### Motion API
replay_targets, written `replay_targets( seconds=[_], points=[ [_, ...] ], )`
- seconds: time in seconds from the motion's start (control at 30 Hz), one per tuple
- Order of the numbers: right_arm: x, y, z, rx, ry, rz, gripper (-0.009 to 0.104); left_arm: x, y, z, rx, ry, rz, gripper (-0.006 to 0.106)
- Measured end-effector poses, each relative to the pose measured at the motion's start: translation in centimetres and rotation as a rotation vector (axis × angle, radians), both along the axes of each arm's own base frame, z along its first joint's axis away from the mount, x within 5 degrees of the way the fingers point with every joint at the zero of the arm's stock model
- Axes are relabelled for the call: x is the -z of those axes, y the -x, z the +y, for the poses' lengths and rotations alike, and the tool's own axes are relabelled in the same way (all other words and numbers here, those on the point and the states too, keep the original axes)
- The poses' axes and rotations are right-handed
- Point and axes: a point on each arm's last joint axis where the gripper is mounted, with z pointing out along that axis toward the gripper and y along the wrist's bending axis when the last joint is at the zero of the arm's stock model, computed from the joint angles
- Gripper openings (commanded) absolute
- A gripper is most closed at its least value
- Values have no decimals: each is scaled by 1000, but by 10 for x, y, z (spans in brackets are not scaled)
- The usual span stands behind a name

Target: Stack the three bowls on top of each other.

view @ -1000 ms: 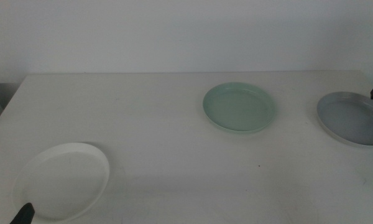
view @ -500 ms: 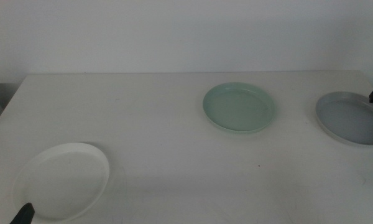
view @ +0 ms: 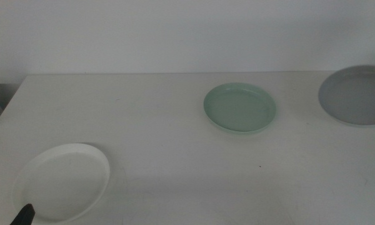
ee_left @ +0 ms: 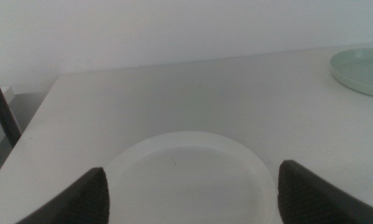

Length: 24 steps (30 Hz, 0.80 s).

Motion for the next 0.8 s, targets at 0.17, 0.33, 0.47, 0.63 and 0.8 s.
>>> replay_targets(
  seconds=[0.17,0.33,0.47,0.63,0.8],
  points=[
    [-39,42,30,-9,-76,-90,-1,0,0,0,0,0,0,94],
    [-59,77,71,-79,-126,-150,-1,0,0,0,0,0,0,94],
    [-53,98,105,-168,-151,-127,-1,0,0,0,0,0,0,94],
    [-32,110,146,-293,-179,-46,-1,0,0,0,0,0,0,94],
    [-12,120,175,-386,-185,8,-1,0,0,0,0,0,0,94]
  ],
)
